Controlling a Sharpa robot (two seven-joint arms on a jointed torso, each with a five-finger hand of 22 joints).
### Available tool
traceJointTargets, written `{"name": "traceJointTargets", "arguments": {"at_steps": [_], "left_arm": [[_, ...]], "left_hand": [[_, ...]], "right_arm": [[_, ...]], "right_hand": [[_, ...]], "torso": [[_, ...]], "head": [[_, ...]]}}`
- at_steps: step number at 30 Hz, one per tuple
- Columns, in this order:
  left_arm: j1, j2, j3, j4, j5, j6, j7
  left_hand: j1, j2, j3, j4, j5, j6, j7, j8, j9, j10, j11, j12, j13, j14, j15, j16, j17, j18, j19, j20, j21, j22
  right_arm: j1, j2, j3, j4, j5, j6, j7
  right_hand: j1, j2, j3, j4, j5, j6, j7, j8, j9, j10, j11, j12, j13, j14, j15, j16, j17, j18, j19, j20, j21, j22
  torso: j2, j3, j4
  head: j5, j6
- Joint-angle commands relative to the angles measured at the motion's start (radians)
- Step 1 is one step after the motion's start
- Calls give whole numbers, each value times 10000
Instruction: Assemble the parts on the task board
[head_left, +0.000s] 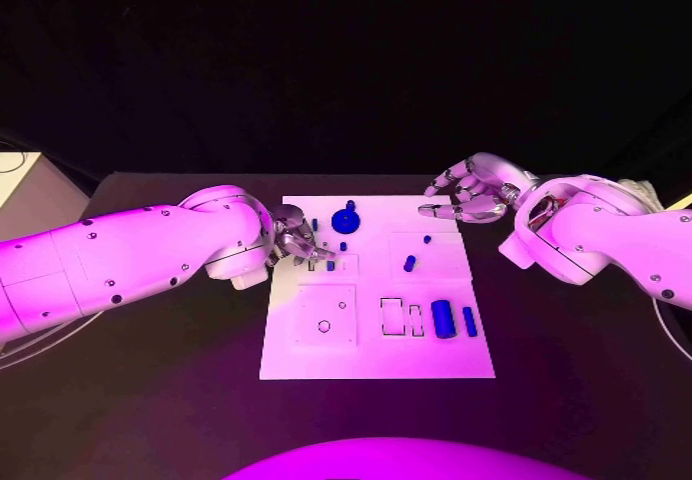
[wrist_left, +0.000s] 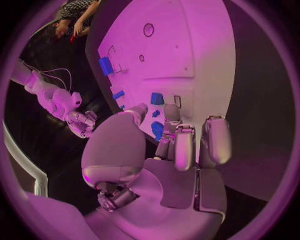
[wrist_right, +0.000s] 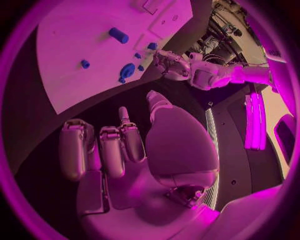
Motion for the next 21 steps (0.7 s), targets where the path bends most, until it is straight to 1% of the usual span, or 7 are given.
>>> {"name": "traceJointTargets", "arguments": {"at_steps": [1,4,7,10,14,21], "left_arm": [[-83,5,-17,85,-232,-680,63],[-221,24,-36,86,-359,-963,139],[-350,54,-45,84,-417,-1202,229],[-424,87,-48,85,-443,-1367,306],[-476,125,-50,91,-447,-1473,364],[-502,189,-51,66,-393,-1366,368]], "left_hand": [[130,-5,92,-1,65,-78,31,-30,-41,-61,14,-33,-44,712,61,-10,1790,154,25,69,-12,20],[276,-36,225,11,74,-118,50,-26,-110,-146,28,-65,-130,717,73,-4,1796,148,52,81,1,52],[297,-50,249,14,76,-124,53,-22,-123,-164,31,-73,-150,722,75,2,1805,144,65,84,9,70],[279,-72,254,36,71,-118,58,-9,-131,-177,36,-73,-161,721,78,0,1801,144,64,85,8,68],[165,-120,250,66,54,-100,63,34,-161,-185,45,-50,-169,726,85,6,1808,144,69,93,7,69],[117,-130,245,68,49,-97,64,48,-172,-190,45,-45,-177,723,88,0,1798,144,70,96,7,70]], "right_arm": [[-15,-6,-4,11,-64,23,90],[-20,-10,-5,14,-64,24,88],[-26,-10,-6,17,-64,27,88],[-32,-9,-6,15,-64,33,88],[-41,-10,-7,15,-64,41,86],[-48,-9,-7,20,-64,64,78]], "right_hand": [[-36,66,-57,-6,-30,-59,22,36,-15,-56,14,-49,1238,869,-65,-38,2006,72,198,-55,-38,1410],[-36,66,-57,-6,-30,-59,22,36,-15,-56,14,-49,1238,869,-65,-38,2006,72,198,-55,-38,1410],[-36,66,-57,-6,-30,-59,22,36,-15,-56,14,-49,1238,869,-65,-38,2006,72,198,-55,-38,1410],[-43,79,-64,-9,-25,-58,21,40,-16,-41,14,-35,1251,867,-65,-42,2000,71,202,-55,-32,1415],[-43,79,-64,-9,-25,-58,21,40,-16,-41,14,-35,1251,867,-65,-42,2000,71,202,-55,-32,1415],[-43,79,-64,-9,-25,-58,21,40,-16,-41,14,-35,1251,867,-65,-42,2000,71,202,-55,-32,1415]], "torso": [[2,-4,-10],[-1,-11,-6],[2,-13,-16],[2,-11,-26],[10,-16,-28],[12,-10,-15]], "head": [[26,-16],[19,-17],[26,-12],[31,-12],[36,-5],[34,-16]]}}
